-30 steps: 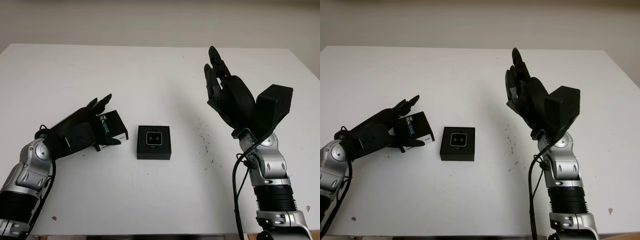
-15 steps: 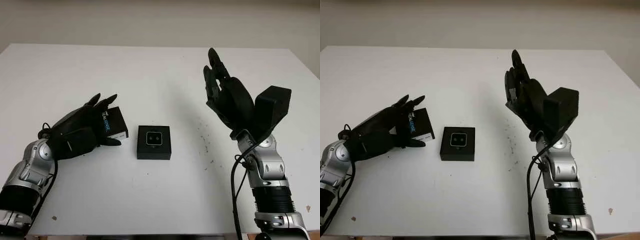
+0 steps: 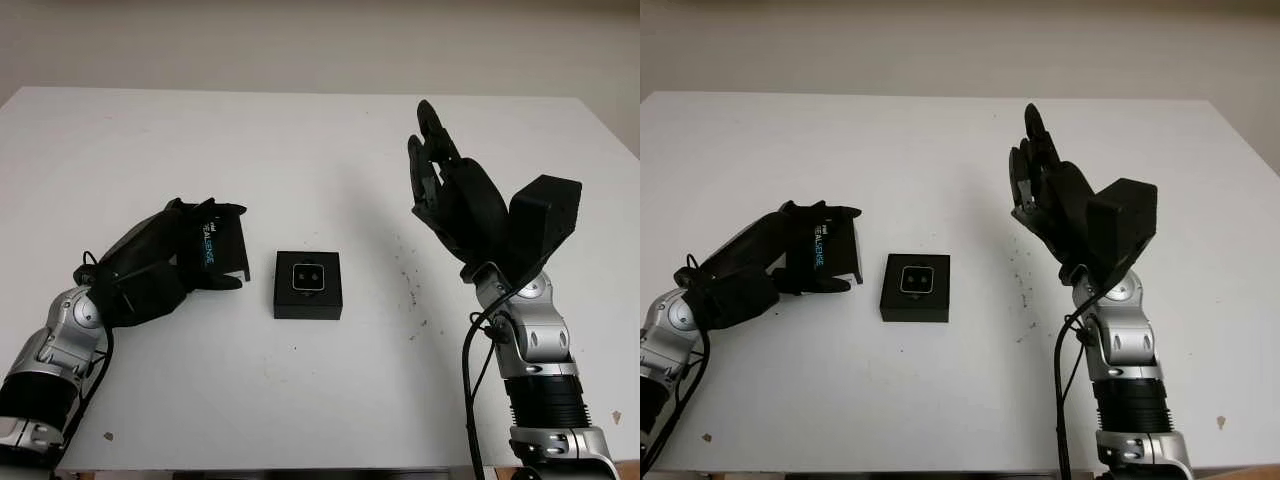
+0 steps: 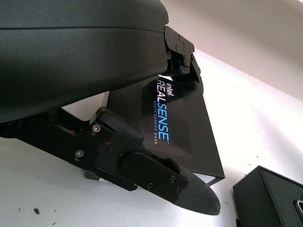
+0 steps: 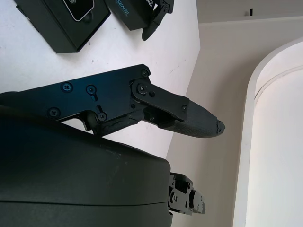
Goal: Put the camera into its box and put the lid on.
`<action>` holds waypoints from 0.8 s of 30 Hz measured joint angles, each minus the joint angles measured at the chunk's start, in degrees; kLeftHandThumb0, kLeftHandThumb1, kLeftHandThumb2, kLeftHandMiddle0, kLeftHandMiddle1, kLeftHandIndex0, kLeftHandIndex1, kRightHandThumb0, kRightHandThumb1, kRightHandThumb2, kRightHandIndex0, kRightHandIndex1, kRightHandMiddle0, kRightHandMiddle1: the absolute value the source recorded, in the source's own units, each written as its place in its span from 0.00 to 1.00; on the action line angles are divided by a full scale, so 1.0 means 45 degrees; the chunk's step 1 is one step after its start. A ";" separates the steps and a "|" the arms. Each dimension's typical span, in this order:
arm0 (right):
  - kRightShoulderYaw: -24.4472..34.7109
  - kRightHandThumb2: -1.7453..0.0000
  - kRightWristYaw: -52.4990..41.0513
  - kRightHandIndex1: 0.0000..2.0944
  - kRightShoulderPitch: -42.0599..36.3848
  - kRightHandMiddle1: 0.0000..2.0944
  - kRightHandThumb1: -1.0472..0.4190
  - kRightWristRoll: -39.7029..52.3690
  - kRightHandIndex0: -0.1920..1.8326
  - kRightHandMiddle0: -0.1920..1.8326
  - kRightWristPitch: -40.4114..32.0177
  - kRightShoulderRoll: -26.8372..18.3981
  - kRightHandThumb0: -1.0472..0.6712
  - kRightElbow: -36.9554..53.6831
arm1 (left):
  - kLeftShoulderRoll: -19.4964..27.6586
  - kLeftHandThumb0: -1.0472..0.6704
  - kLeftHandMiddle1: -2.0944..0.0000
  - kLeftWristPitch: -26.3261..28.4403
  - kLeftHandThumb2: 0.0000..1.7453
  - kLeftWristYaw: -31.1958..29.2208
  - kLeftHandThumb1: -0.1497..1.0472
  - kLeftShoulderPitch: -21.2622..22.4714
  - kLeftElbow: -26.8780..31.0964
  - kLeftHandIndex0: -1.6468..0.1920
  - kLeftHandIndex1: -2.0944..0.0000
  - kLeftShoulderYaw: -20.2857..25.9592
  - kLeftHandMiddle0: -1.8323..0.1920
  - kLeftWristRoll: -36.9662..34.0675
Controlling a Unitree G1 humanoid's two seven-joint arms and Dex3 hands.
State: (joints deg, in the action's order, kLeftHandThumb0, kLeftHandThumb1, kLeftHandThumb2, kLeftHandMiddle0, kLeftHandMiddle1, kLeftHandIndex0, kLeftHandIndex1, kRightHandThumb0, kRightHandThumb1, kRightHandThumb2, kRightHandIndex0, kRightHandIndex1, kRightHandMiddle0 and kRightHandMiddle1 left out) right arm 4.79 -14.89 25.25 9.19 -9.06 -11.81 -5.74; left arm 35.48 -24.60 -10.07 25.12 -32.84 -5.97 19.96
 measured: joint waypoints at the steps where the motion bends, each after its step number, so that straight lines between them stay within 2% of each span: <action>1: -0.0001 0.58 0.0009 0.00 -0.0004 0.00 0.00 -0.0003 0.00 0.00 -0.0005 0.0001 0.28 0.0000 | 0.0000 0.52 0.38 0.0079 0.03 0.0001 1.00 0.0000 0.0013 0.75 0.43 0.0000 0.78 0.0003; 16: -0.0018 0.58 -0.0321 0.00 -0.0111 0.00 0.00 0.0061 0.00 0.00 -0.0007 -0.0008 0.28 0.0004 | -0.0002 0.54 0.38 0.0544 0.03 0.0663 0.98 -0.0001 0.0315 0.75 0.45 0.0027 0.77 0.0463; 20: -0.0011 0.58 -0.0452 0.00 -0.0123 0.00 0.00 0.0115 0.00 0.00 -0.0008 -0.0011 0.27 0.0004 | -0.0307 0.51 0.33 0.1575 0.03 -0.0276 0.98 -0.0021 0.1261 0.75 0.43 0.0793 0.75 -0.1367; 24: -0.0016 0.59 -0.0455 0.00 -0.0128 0.00 0.00 0.0105 0.00 0.00 -0.0010 -0.0012 0.26 0.0003 | -0.0469 0.48 0.31 0.3200 0.03 -0.1394 0.97 -0.0027 0.3157 0.73 0.43 0.1489 0.71 -0.2903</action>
State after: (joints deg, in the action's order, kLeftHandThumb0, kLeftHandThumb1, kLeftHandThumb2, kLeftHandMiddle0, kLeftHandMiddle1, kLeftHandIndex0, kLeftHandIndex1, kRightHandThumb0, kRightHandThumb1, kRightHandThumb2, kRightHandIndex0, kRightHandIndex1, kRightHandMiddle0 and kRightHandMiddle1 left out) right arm 4.72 -16.94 24.68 9.66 -9.10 -11.86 -5.73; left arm 33.37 -10.20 -16.34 25.00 -18.63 0.73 6.90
